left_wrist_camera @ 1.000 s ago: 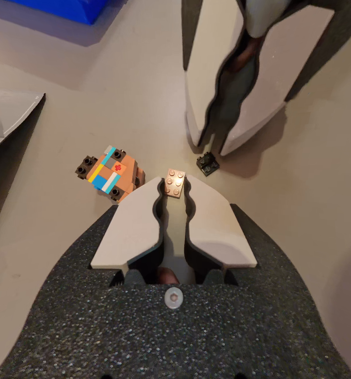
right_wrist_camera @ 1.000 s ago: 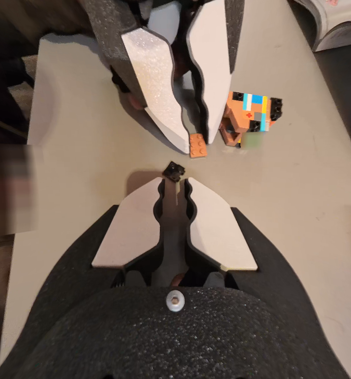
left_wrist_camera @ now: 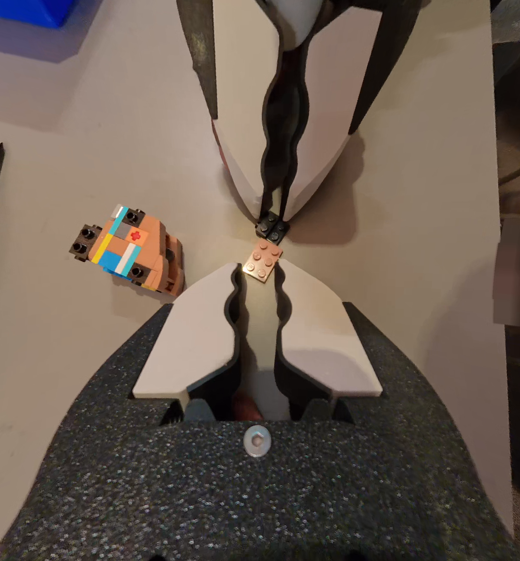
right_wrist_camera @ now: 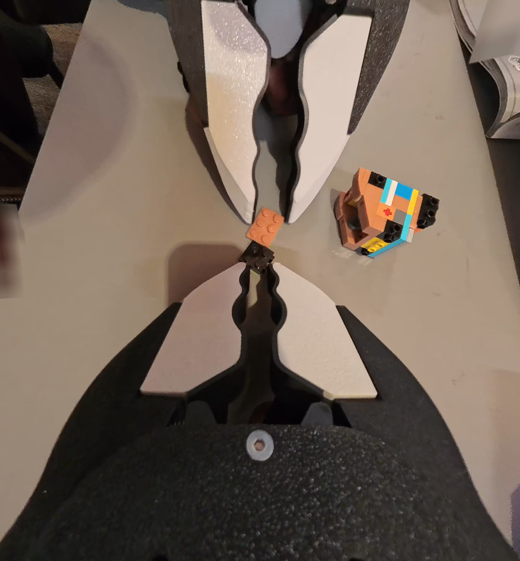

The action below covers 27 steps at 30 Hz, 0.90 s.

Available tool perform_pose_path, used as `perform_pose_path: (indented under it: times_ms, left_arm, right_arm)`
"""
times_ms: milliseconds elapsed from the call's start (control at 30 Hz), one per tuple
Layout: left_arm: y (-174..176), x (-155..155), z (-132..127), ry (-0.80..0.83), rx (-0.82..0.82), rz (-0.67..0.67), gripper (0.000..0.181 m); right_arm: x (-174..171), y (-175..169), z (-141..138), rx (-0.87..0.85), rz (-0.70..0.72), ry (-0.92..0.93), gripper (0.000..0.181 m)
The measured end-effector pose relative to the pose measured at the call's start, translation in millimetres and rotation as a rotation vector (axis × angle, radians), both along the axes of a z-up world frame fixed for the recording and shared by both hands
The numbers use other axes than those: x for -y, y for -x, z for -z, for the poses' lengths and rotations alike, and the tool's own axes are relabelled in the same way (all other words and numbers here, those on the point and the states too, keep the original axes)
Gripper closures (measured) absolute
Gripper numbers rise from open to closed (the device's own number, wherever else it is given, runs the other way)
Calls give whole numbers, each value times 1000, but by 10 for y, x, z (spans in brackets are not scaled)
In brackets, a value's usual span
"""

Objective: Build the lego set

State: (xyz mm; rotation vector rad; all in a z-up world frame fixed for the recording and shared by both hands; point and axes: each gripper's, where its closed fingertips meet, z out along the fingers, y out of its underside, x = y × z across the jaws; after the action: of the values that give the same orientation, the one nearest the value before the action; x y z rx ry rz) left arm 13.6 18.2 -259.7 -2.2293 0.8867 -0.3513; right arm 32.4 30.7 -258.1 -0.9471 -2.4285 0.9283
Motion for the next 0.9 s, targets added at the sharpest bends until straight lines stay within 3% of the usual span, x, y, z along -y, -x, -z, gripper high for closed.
perform_pose_path:
  times_ms: [333, 700, 900]
  left_arm:
    - [-16, 81, -5, 21, 21, -361, 162]
    - [-202, 345, -79, 57, 95, -354, 159]
    - [-119, 298, -42, 53, 93, -358, 159]
  right_arm:
    - [-28, -52, -2, 4, 116, 7, 171]
    - [59, -192, 9, 42, 117, 31, 170]
    - [88, -241, 4, 63, 116, 42, 168]
